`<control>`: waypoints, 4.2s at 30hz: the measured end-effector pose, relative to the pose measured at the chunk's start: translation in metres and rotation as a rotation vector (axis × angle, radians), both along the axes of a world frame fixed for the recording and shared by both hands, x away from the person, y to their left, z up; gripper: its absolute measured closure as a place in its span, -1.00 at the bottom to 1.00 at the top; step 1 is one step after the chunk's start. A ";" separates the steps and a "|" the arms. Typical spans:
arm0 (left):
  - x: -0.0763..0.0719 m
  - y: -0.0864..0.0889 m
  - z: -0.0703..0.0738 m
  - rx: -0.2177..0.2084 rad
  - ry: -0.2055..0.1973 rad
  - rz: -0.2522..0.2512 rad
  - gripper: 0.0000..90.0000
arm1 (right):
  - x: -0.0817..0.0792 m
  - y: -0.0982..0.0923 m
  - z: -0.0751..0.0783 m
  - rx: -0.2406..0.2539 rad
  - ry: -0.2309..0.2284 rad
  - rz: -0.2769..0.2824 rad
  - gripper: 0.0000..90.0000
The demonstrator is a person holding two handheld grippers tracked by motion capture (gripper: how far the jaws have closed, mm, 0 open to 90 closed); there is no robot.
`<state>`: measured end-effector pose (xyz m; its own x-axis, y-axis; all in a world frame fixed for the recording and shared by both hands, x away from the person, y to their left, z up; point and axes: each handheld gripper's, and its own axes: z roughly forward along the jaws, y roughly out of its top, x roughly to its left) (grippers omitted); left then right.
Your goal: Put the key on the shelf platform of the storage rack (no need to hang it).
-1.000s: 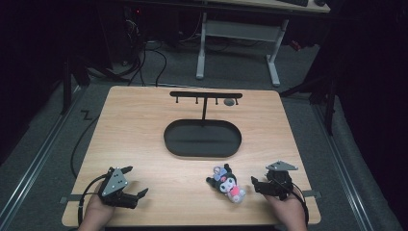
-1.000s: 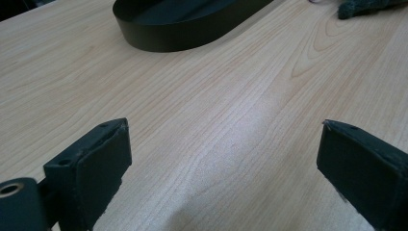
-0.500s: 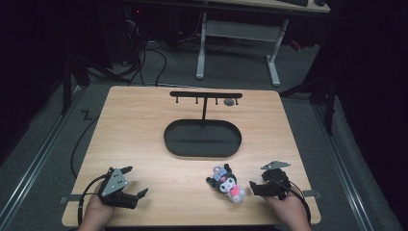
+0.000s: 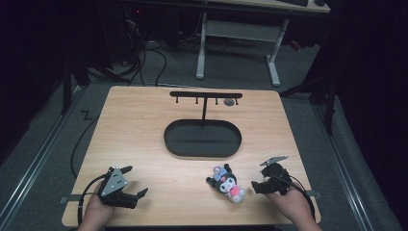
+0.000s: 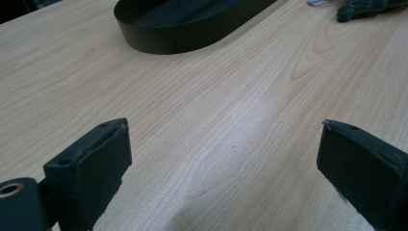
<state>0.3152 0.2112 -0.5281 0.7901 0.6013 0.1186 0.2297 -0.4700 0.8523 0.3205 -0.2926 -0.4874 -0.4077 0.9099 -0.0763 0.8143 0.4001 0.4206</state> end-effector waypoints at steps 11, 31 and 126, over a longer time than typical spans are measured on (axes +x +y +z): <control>0.000 0.000 0.000 -0.004 0.001 -0.002 -0.88 | 0.003 0.006 0.009 -0.025 0.041 0.021 -0.53; 0.000 0.000 0.000 0.003 0.006 -0.002 -0.88 | 0.000 0.031 0.033 -0.100 0.177 0.164 -0.66; -0.002 0.001 0.000 -0.001 0.003 -0.008 -0.88 | 0.004 0.082 0.043 0.022 0.198 0.221 0.05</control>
